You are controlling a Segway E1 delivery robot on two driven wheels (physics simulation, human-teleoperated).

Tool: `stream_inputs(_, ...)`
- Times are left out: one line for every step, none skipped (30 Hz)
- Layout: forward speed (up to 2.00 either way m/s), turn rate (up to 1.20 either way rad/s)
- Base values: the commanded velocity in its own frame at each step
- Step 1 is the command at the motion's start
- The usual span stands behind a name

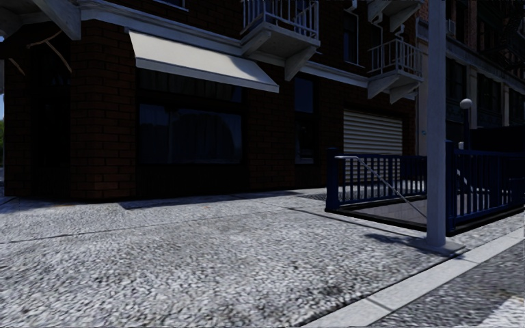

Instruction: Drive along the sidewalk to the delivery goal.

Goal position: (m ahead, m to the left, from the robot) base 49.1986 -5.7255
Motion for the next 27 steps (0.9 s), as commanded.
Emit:
stream_inputs(0.00,1.20)
stream_inputs(0.00,1.20)
stream_inputs(0.00,1.20)
stream_inputs(0.00,1.20)
stream_inputs(0.00,1.20)
stream_inputs(0.00,1.20)
stream_inputs(0.00,1.20)
stream_inputs(0.00,1.20)
stream_inputs(0.00,1.20)
stream_inputs(0.00,1.20)
stream_inputs(0.00,1.20)
stream_inputs(0.00,1.20)
stream_inputs(0.00,1.20)
stream_inputs(0.00,1.20)
stream_inputs(0.00,1.20)
stream_inputs(0.00,1.20)
stream_inputs(0.00,1.20)
stream_inputs(0.00,1.20)
stream_inputs(0.00,0.00)
stream_inputs(0.00,0.00)
stream_inputs(0.03,0.00)
stream_inputs(0.99,0.00)
stream_inputs(1.28,0.00)
stream_inputs(1.49,0.00)
stream_inputs(1.49,0.00)
stream_inputs(1.56,0.00)
stream_inputs(1.57,0.00)
